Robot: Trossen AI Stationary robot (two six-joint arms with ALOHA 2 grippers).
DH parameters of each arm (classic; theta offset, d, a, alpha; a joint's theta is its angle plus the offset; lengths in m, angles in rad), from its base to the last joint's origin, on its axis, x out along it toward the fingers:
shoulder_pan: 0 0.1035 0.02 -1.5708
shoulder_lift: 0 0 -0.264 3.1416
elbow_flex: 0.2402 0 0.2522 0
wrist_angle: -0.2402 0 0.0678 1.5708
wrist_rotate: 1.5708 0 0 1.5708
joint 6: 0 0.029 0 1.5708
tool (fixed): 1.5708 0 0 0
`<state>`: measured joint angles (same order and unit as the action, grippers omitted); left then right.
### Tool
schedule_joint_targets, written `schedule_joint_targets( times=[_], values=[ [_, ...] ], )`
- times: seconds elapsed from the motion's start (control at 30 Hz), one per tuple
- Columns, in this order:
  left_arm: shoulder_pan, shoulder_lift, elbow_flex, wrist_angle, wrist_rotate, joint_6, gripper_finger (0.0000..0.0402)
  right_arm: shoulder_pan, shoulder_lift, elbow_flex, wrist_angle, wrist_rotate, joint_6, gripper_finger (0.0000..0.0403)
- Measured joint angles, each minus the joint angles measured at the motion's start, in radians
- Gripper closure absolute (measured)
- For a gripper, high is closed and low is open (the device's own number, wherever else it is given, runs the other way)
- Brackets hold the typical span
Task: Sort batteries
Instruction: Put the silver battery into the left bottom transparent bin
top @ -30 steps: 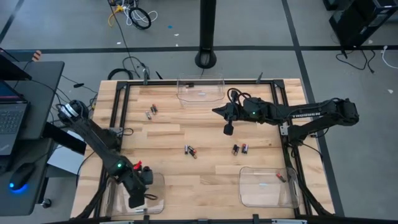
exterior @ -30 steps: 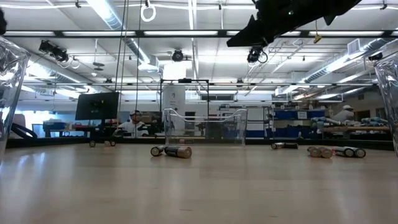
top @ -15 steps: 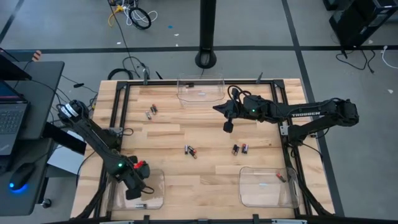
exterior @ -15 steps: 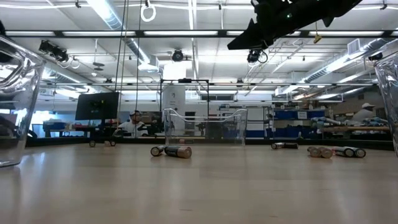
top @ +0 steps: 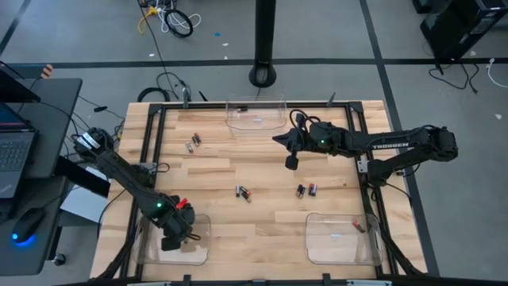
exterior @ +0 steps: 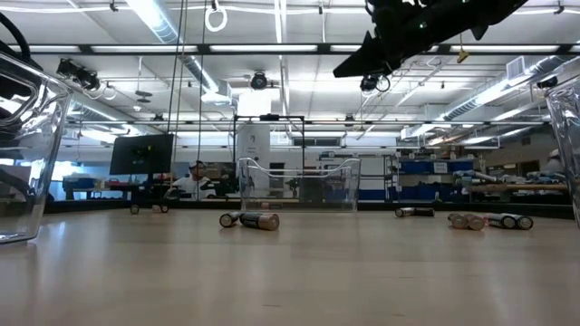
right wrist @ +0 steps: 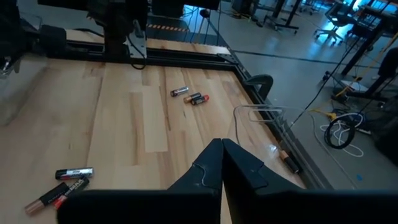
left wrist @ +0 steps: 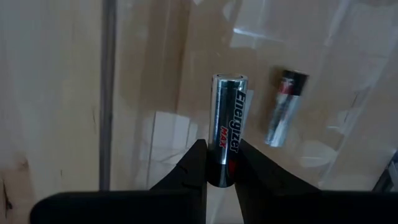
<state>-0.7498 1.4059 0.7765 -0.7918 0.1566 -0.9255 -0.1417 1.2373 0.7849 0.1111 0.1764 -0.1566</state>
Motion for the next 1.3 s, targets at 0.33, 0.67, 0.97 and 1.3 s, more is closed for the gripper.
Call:
schedule_joint_targets(
  times=[0.33,0.67,0.97,1.3],
  values=[
    [0.0,0.0,0.0,0.012,0.002,-0.024,0.0344,0.0,0.0,0.0,-0.008,0.0,0.0,0.0384],
    [0.0,0.0,0.0,0.018,-0.01,-0.023,0.0344,0.0,0.0,0.0,-0.011,0.0,0.0,0.0389],
    [0.0,0.001,-0.001,0.11,-0.031,-0.02,0.0344,0.0,0.0,0.0,-0.011,0.0,-0.002,0.0392],
    [0.0,0.001,0.063,-0.024,-0.034,0.007,0.0344,0.0,0.0,0.0,-0.011,0.0,-0.003,0.0386]
  ],
)
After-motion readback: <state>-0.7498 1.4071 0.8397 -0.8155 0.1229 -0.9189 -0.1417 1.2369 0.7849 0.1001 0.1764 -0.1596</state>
